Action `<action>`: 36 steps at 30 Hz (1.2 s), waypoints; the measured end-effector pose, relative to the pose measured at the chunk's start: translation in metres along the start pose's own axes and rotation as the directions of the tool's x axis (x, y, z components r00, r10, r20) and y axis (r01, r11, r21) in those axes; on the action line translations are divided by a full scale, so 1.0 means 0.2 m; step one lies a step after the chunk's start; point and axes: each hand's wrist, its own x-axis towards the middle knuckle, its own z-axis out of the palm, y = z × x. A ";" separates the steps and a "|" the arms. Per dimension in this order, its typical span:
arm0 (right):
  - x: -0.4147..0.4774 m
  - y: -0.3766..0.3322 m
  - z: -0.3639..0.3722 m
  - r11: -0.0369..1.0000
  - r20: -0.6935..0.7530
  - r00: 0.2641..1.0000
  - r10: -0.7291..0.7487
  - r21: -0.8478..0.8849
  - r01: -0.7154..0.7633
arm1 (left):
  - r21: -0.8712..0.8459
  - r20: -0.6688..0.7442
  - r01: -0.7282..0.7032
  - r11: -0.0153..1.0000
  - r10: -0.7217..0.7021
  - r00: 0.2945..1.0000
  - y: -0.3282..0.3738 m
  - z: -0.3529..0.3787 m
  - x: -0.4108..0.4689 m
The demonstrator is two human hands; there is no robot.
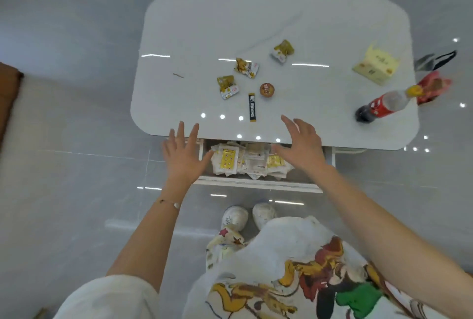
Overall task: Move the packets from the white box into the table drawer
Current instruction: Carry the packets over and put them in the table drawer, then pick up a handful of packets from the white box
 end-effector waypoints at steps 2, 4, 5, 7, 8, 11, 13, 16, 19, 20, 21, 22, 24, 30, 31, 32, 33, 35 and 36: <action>-0.08 -0.12 -0.16 0.993 -0.023 0.996 -0.088 -0.075 0.086 | 0.021 -0.033 0.041 0.999 -0.041 0.999 0.00 -0.18 -0.10; -0.14 -0.27 -0.27 0.976 -0.016 0.984 -0.175 -0.137 0.171 | 0.037 -0.055 0.102 0.994 -0.100 0.994 -0.03 -0.33 -0.21; -0.17 -0.35 -0.32 0.963 -0.009 0.975 -0.221 -0.163 0.216 | 0.033 -0.075 0.130 0.991 -0.127 0.989 -0.07 -0.40 -0.26; -0.23 -0.54 -0.37 0.931 0.014 0.952 -0.307 -0.204 0.303 | 0.011 -0.130 0.183 0.983 -0.180 0.975 -0.16 -0.52 -0.36; -0.25 -0.64 -0.38 0.911 0.027 0.937 -0.349 -0.225 0.346 | -0.006 -0.151 0.216 0.976 -0.214 0.965 -0.21 -0.57 -0.42; -0.31 -0.99 -0.35 0.846 0.067 0.888 -0.456 -0.277 0.455 | -0.043 -0.192 0.321 0.946 -0.323 0.927 -0.44 -0.72 -0.58; -0.36 -1.24 -0.28 0.802 0.101 0.848 -0.521 -0.283 0.526 | -0.078 -0.223 0.378 0.923 -0.385 0.896 -0.63 -0.80 -0.70; -0.42 -1.61 -0.15 0.749 0.136 0.803 -0.581 -0.298 0.592 | -0.107 -0.236 0.456 0.883 -0.468 0.851 -0.94 -0.89 -0.88; -0.52 -2.03 0.03 0.679 0.169 0.733 -0.659 -0.287 0.676 | -0.129 -0.275 0.553 0.823 -0.565 0.778 -1.30 -0.99 -1.12; -0.57 -2.18 0.10 0.653 0.186 0.708 -0.681 -0.285 0.702 | -0.147 -0.290 0.584 0.798 -0.599 0.746 -1.43 -1.02 -1.21; -0.62 -2.31 0.17 0.632 0.205 0.689 -0.696 -0.282 0.722 | -0.167 -0.299 0.614 0.771 -0.633 0.714 -1.55 -1.04 -1.30; -0.66 -2.44 0.24 0.617 0.219 0.673 -0.706 -0.277 0.737 | -0.183 -0.299 0.644 0.743 -0.666 0.683 -1.66 -1.05 -1.39; -0.75 -2.66 0.38 0.587 0.246 0.641 -0.727 -0.260 0.766 | -0.210 -0.281 0.697 0.685 -0.726 0.628 -1.86 -1.08 -1.54; -0.97 -3.23 0.75 0.438 0.325 0.497 -0.805 -0.241 0.866 | -0.302 -0.251 0.792 0.530 -0.846 0.470 -2.29 -1.11 -1.88; -1.00 -3.32 0.80 0.410 0.337 0.469 -0.816 -0.236 0.881 | -0.317 -0.243 0.804 0.502 -0.863 0.443 -2.34 -1.11 -1.92; -1.03 -3.40 0.85 0.381 0.352 0.443 -0.825 -0.233 0.895 | -0.329 -0.233 0.817 0.475 -0.879 0.417 -2.39 -1.11 -1.95; -1.05 -3.47 0.91 0.355 0.372 0.419 -0.828 -0.231 0.906 | -0.338 -0.223 0.827 0.449 -0.892 0.394 -2.44 -1.11 -1.97; -1.09 -3.63 1.00 0.301 0.415 0.369 -0.832 -0.221 0.928 | -0.364 -0.211 0.842 0.399 -0.916 0.342 -2.54 -1.11 -2.02; -1.11 -3.70 1.05 0.271 0.437 0.339 -0.833 -0.210 0.939 | -0.380 -0.204 0.848 0.369 -0.928 0.312 -2.59 -1.11 -2.05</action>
